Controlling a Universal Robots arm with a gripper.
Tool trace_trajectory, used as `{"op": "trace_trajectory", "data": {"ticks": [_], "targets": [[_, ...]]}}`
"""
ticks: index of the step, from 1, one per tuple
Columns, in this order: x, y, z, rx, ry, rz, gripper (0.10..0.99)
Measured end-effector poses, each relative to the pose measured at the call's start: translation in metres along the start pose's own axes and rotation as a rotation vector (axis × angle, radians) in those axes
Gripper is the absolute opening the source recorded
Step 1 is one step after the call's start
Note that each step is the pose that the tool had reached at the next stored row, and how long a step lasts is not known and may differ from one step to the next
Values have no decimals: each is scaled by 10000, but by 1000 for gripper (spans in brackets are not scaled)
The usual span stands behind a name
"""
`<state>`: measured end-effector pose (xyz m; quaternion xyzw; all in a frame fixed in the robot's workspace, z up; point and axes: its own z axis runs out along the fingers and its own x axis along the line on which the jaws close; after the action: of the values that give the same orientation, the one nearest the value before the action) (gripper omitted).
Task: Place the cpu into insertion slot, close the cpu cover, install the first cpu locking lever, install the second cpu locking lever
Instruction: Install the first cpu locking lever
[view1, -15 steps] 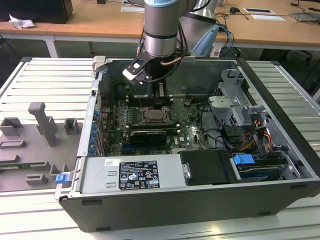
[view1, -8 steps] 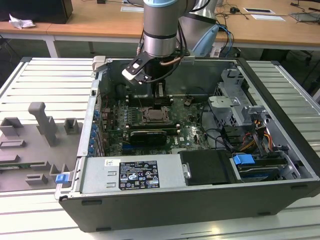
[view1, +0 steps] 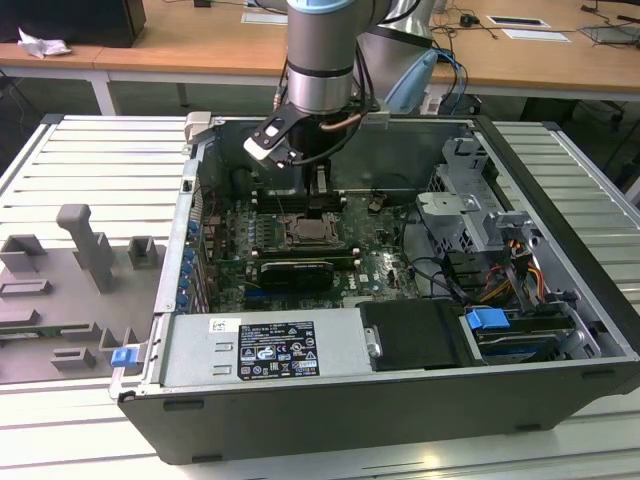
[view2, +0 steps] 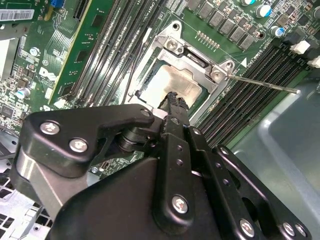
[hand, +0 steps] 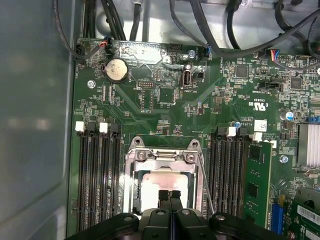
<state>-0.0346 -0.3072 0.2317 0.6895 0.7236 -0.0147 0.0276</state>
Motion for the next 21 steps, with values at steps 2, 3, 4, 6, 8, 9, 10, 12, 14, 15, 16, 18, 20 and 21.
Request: {"op": "trace_trajectory", "data": {"ticks": [2, 3, 4, 6, 8, 9, 10, 12, 14, 15, 16, 18, 20, 21], "targets": [[-1, 0, -8, 1, -10, 0, 106], [-1, 0, -14, 2, -11, 0, 106], [-2, 0, -21, 2, -11, 0, 106], [-3, 0, -37, 1, -12, 0, 106], [-4, 1, -52, 1, -18, 0, 106], [-4, 1, -61, 1, -20, 0, 106], [-4, 1, -68, 1, -21, 0, 106], [-6, 1, -102, 1, -21, 0, 106], [-9, 2, -148, 2, -32, -1, 106], [-11, 3, -173, 1, -33, 0, 106], [-12, 3, -202, 2, -34, -1, 106], [-14, 3, -236, 2, -33, 0, 106], [-17, 4, -279, 2, -34, 0, 106], [-18, 5, -300, 2, -34, 0, 106]]}}
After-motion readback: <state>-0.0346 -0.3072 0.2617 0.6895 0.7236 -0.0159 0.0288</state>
